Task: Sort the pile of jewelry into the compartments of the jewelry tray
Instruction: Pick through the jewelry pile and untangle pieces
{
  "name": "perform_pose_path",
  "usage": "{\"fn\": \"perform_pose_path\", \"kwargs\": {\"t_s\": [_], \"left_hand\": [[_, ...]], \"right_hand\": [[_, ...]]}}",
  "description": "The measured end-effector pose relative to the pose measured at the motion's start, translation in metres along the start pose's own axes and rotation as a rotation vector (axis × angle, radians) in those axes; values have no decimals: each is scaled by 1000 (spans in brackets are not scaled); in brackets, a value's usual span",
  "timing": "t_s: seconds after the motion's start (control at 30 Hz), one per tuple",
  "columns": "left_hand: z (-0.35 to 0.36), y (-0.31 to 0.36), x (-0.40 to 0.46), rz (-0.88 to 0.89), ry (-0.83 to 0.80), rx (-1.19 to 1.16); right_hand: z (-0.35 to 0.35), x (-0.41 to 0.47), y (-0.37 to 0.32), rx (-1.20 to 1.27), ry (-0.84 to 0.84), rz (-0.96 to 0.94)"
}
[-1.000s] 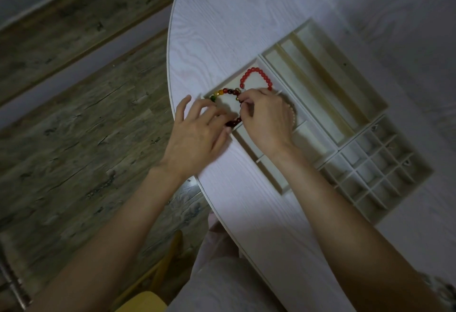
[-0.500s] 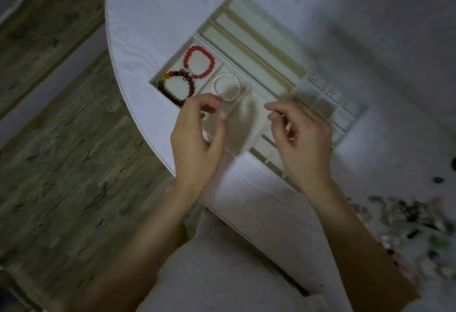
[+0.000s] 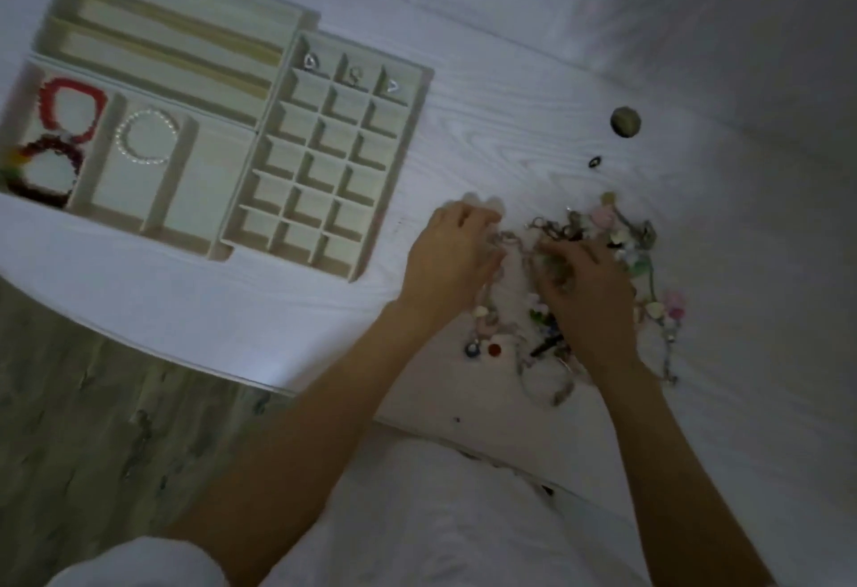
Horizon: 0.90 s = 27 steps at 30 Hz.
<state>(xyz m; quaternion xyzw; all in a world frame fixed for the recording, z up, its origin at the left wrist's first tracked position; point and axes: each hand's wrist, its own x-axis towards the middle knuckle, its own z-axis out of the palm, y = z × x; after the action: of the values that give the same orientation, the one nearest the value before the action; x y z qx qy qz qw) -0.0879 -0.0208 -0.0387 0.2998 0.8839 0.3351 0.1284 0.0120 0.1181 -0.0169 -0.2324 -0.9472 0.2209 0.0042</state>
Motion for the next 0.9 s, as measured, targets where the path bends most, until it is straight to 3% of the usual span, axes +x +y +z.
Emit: {"fn": "perform_pose_path", "kwargs": {"t_s": [0.3,0.43,0.6,0.67,0.8,0.9], "left_hand": [[-1,-4,15,112,-63,146],[-11,-1,14,64,-88,84],[-28,4,9,58,-51,-15],[-38,3,8,50,-28,-57],[-56,1,1,10,-72,-101],[-64,3,-6,-100,-64,-293]], "right_hand": [[-6,4,16,25,16,40],[0,15,7,61,105,-151],[14,33,-5,37,72,-317],[10,36,-6,142,17,-291],[-21,28,-12,610,-247,-36],[-39,22,-14,659,-361,-26]]}}
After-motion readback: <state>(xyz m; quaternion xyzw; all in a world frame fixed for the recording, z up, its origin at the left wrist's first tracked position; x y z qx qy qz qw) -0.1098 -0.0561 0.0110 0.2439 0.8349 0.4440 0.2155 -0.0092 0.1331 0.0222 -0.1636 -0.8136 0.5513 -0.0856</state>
